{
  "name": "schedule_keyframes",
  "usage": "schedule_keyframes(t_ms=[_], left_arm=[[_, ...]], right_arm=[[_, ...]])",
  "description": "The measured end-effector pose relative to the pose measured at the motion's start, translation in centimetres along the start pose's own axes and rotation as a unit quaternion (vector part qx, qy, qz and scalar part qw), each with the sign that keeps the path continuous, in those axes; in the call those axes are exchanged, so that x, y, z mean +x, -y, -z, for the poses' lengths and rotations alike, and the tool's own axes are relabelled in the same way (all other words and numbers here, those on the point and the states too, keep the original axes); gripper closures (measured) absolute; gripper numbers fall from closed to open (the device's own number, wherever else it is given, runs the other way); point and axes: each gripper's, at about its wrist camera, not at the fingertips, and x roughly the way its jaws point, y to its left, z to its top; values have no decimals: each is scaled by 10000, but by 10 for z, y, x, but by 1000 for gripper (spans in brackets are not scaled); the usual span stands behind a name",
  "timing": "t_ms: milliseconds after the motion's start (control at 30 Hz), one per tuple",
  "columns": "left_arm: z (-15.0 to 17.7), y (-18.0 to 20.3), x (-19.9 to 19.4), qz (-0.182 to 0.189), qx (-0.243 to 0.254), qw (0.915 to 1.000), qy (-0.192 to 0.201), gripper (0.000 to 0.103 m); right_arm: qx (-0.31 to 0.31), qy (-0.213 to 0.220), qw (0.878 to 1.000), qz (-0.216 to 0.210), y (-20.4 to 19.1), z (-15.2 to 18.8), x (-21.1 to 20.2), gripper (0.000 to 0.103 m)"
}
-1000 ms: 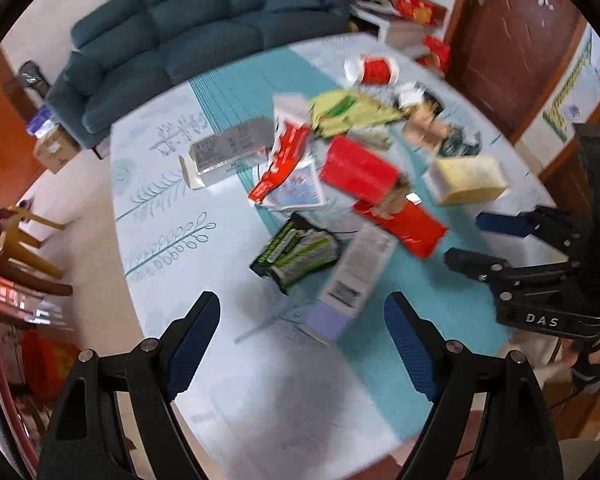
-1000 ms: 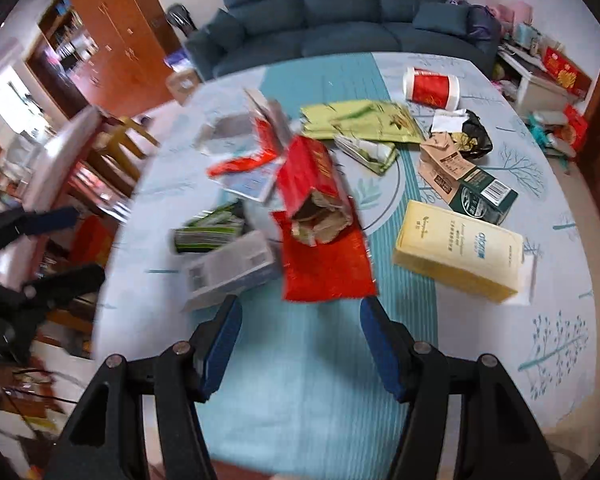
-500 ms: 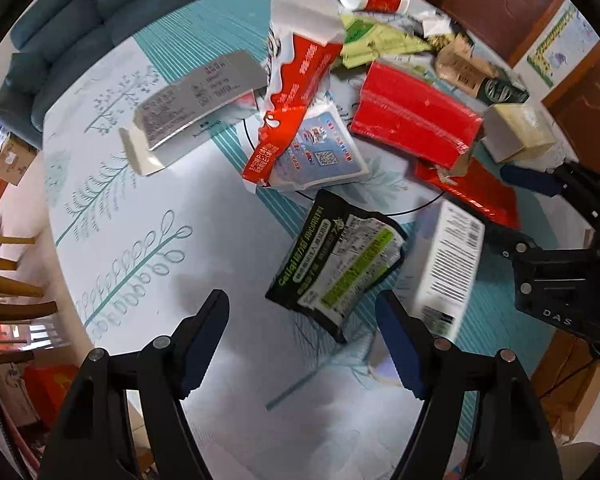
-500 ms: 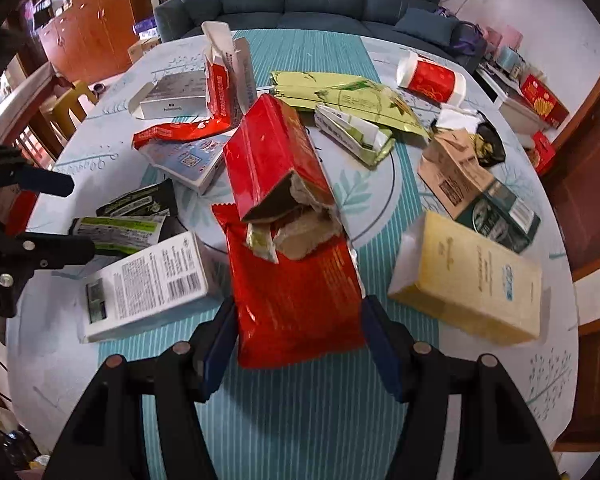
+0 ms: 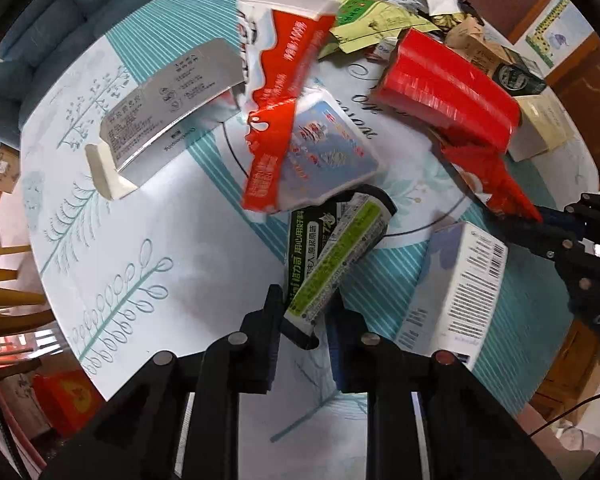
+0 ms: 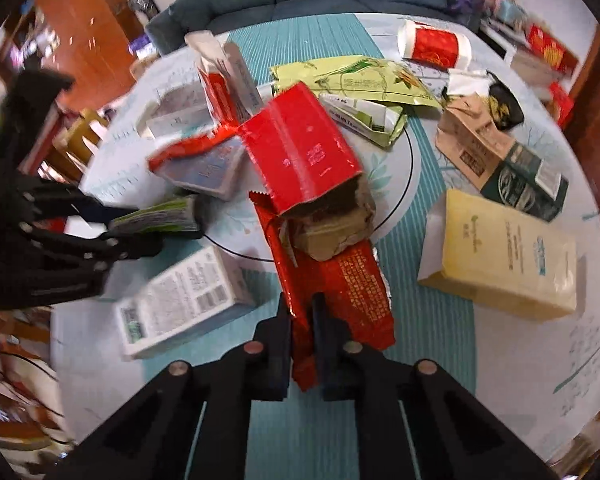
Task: Collect trash
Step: 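Grasp the green-black packet with the left gripper while the right grasps the red wrapper, then carry the green packet and red wrapper over the black bin with both grippers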
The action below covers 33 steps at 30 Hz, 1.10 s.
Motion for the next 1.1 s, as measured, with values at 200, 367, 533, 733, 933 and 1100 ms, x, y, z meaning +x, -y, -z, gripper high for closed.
schedule_keyframes(t_ms=[200, 367, 533, 733, 933, 1100], left_arm=[[7, 0, -26, -148, 21, 9994, 301, 87], [16, 10, -65, -102, -43, 9976, 689, 87], [30, 25, -105, 119, -70, 9947, 1020, 87], [49, 63, -135, 345, -100, 9917, 1234, 87], [66, 117, -146, 462, -150, 9899, 1331, 87], [77, 170, -142, 460, -333, 9895, 1327, 87]], right_arm=[[657, 133, 9952, -706, 12, 7, -29, 96], [812, 287, 9926, -859, 11, 17, -55, 96], [820, 394, 9916, -921, 9, 29, -81, 96], [695, 522, 9922, -896, 10, 46, -113, 96], [584, 697, 9918, -896, 30, 67, -142, 96], [468, 816, 9902, -1035, 60, 92, -166, 96]])
